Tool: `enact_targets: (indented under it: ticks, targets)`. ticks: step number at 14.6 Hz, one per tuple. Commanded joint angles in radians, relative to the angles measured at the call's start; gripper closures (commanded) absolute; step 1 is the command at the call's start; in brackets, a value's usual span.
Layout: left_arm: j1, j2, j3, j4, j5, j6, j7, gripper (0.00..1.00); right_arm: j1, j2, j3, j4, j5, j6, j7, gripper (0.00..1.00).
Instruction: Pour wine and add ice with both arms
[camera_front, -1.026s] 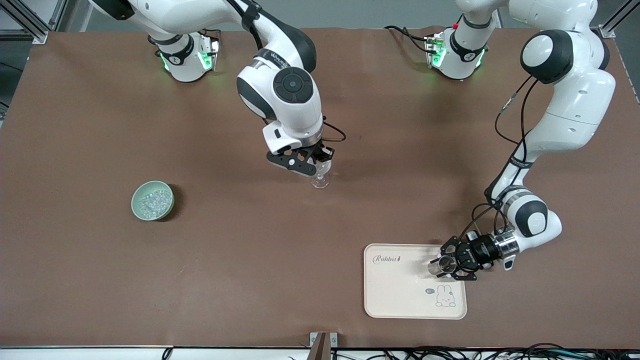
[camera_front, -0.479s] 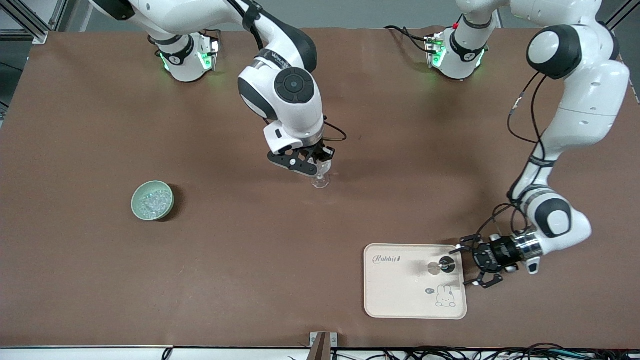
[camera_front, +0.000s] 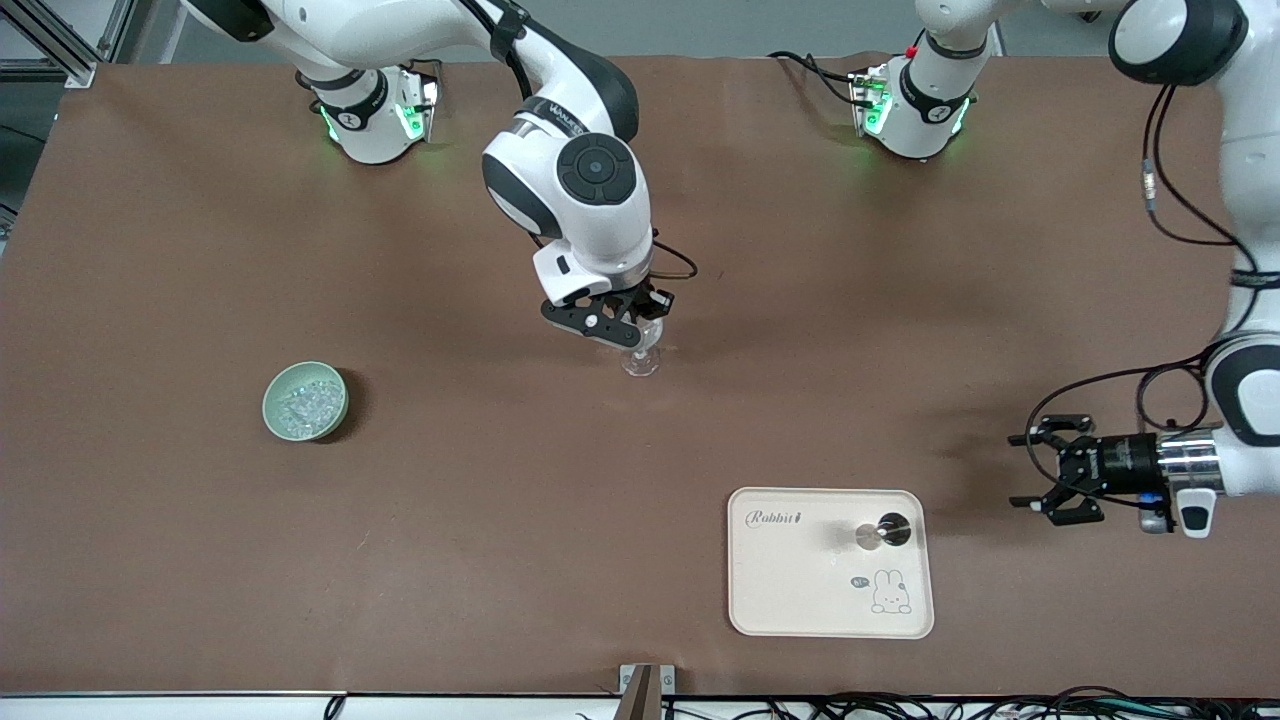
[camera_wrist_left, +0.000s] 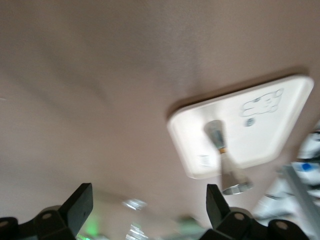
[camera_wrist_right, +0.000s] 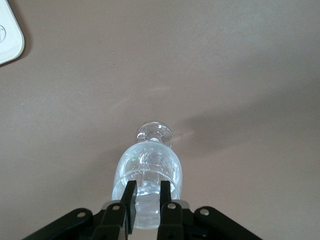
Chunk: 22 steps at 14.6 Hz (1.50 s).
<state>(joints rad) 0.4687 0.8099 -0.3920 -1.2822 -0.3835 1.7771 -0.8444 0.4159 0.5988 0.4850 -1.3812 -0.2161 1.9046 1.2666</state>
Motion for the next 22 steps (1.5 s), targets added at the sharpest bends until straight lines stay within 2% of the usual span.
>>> enact_targets:
  ticks: [1,3,4,6,7,8,11,12,14,16,17,20,22]
  targets:
    - [-0.068,-0.133,-0.011,-0.028,0.281,-0.053,0.040,0.00,0.006,0.004,0.001,0.007,-0.006,-0.012,0.011,0.80]
    - [-0.081,-0.204,-0.065,-0.028,0.484,-0.067,0.179,0.00,0.006,0.004,0.001,0.005,-0.006,-0.013,0.011,0.77]
    - [-0.076,-0.244,-0.096,-0.029,0.541,-0.068,0.241,0.00,0.006,0.004,0.001,0.005,-0.006,-0.012,0.011,0.68]
    - [-0.065,-0.302,-0.128,-0.029,0.554,-0.068,0.327,0.00,0.006,0.004,0.001,0.005,-0.006,-0.012,0.011,0.30]
    - [-0.071,-0.334,-0.130,-0.031,0.560,-0.070,0.370,0.00,0.006,0.004,0.001,0.005,-0.006,-0.013,0.011,0.07]
    - [-0.076,-0.366,-0.131,-0.035,0.575,-0.070,0.411,0.00,0.006,0.004,0.001,0.005,-0.006,-0.012,0.008,0.00]
    - [-0.103,-0.464,-0.139,-0.045,0.577,-0.096,0.533,0.00,0.001,-0.004,0.001,0.014,-0.009,-0.013,0.008,0.00]
    - [-0.164,-0.501,-0.092,-0.058,0.574,-0.110,0.565,0.00,-0.008,-0.014,0.000,0.017,-0.014,-0.016,0.005,0.00]
    - [-0.316,-0.610,0.078,-0.126,0.520,-0.145,0.590,0.00,-0.009,-0.063,-0.019,0.024,-0.035,-0.033,0.007,0.00]
    - [-0.479,-0.688,0.265,-0.173,0.425,-0.183,0.614,0.00,-0.048,-0.123,-0.042,0.028,-0.112,-0.033,0.000,0.00]
    - [-0.543,-0.722,0.335,-0.199,0.413,-0.189,0.636,0.00,-0.089,-0.164,-0.039,0.028,-0.147,-0.036,-0.004,0.00]
    - [-0.561,-0.794,0.354,-0.270,0.387,-0.189,0.717,0.00,-0.199,-0.261,-0.039,0.021,-0.158,-0.065,-0.056,0.00]
    - [-0.558,-0.851,0.349,-0.342,0.388,-0.186,0.719,0.00,-0.273,-0.319,-0.039,0.019,-0.158,-0.180,-0.200,0.00]
